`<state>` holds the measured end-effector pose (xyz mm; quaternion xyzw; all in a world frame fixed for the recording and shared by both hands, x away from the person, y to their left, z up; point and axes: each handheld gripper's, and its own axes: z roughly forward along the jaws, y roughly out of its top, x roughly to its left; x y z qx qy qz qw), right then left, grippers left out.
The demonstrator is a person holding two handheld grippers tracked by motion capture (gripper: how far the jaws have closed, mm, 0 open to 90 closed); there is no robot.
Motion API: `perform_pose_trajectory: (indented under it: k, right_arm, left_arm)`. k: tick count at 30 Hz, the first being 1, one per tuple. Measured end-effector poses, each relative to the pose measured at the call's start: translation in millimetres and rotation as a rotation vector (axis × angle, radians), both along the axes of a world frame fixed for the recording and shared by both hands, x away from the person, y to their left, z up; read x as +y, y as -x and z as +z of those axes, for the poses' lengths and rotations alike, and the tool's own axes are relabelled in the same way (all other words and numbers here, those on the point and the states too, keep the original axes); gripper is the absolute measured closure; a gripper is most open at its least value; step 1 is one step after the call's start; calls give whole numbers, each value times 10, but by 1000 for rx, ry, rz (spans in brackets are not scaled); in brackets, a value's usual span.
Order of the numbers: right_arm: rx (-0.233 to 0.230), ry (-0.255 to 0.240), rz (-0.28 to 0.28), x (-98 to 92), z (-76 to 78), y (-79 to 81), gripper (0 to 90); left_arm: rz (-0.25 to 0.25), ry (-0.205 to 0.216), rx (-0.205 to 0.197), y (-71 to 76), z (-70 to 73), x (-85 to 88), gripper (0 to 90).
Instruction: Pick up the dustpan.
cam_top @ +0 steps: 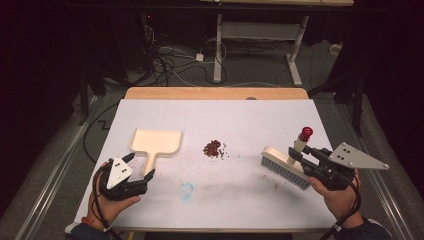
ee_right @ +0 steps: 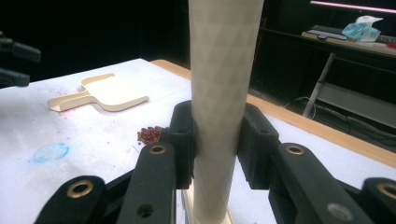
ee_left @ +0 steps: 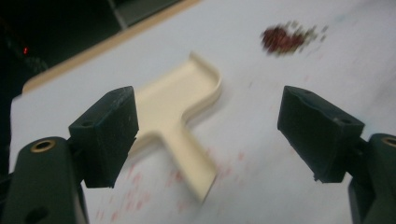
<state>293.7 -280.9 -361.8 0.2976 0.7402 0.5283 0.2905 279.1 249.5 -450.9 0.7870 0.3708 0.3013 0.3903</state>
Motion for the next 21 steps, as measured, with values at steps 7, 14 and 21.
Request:
perform_pose_trajectory:
  k: [7,14,21]
  right_arm:
    - [-2,6,-2,11,-29,-11,699]
    - [7,3,-5,-1,-43,-49,699]
    - [8,5,-11,11,-45,-81,699]
  left_arm:
    - [30,13,2,76,-30,70,216]
    - [60,12,35,93,-8,75,218]
    - [92,18,185,-193,-121,-30,217]
